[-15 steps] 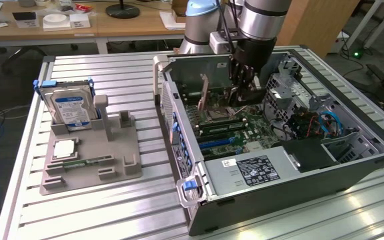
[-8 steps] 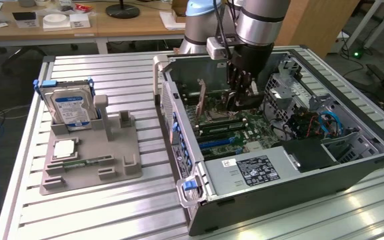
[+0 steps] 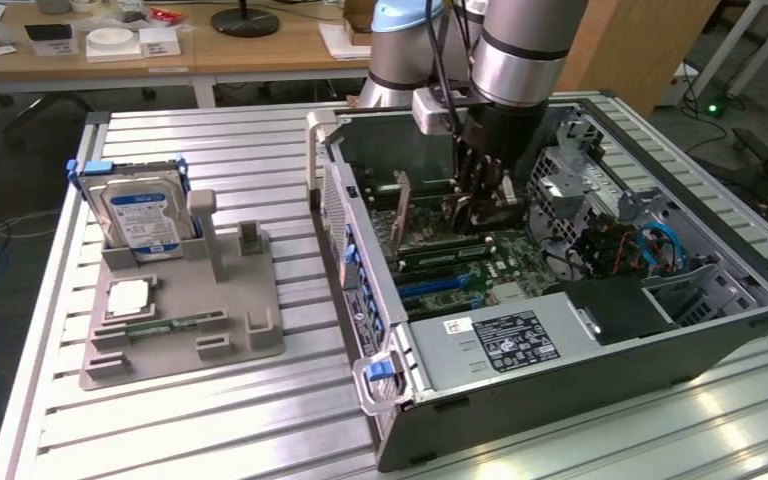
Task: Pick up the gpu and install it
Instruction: 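Insert the gpu into the slot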
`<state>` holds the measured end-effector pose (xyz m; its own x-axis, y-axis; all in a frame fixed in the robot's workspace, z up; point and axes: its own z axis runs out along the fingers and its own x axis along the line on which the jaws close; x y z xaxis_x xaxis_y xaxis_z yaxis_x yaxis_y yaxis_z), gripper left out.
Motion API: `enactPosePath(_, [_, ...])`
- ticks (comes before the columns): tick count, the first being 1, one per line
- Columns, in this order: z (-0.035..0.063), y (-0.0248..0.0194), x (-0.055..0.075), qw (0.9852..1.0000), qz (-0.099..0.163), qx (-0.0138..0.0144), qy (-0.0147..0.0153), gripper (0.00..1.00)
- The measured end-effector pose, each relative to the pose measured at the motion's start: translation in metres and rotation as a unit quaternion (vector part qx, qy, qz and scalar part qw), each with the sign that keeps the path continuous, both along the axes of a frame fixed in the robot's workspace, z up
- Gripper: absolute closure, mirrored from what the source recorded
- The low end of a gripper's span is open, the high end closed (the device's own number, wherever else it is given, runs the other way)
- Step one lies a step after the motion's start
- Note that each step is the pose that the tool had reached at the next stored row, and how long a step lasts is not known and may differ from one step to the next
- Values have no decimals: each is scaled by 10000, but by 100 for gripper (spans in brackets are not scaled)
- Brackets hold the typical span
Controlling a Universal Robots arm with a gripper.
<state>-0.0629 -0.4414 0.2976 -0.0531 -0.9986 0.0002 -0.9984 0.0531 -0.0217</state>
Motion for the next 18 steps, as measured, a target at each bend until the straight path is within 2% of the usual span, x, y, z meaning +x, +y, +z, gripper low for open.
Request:
enactPosePath(2, [-21,-24,-13,10000,-4,1,-1,72])
enactPosePath(6, [-93,-21,-109,10000,-2,0,0,72])
enactPosePath(8, [-129,-21,-115,10000,-3,0,0,72])
enactPosePath(9, [-148,-32,-115,10000,-5,0,0,72])
enactPosePath(12, [-201,-112,-115,10000,-10,0,0,72])
enactPosePath(15, [-237,-128,-116,10000,-12,7,0,72])
enactPosePath(16, [-242,-128,-116,10000,-12,11,0,72])
enactPosePath(17, [-246,-127,-117,10000,-14,26,1,72])
enactPosePath(18, [-251,-125,-117,10000,-14,58,0,72])
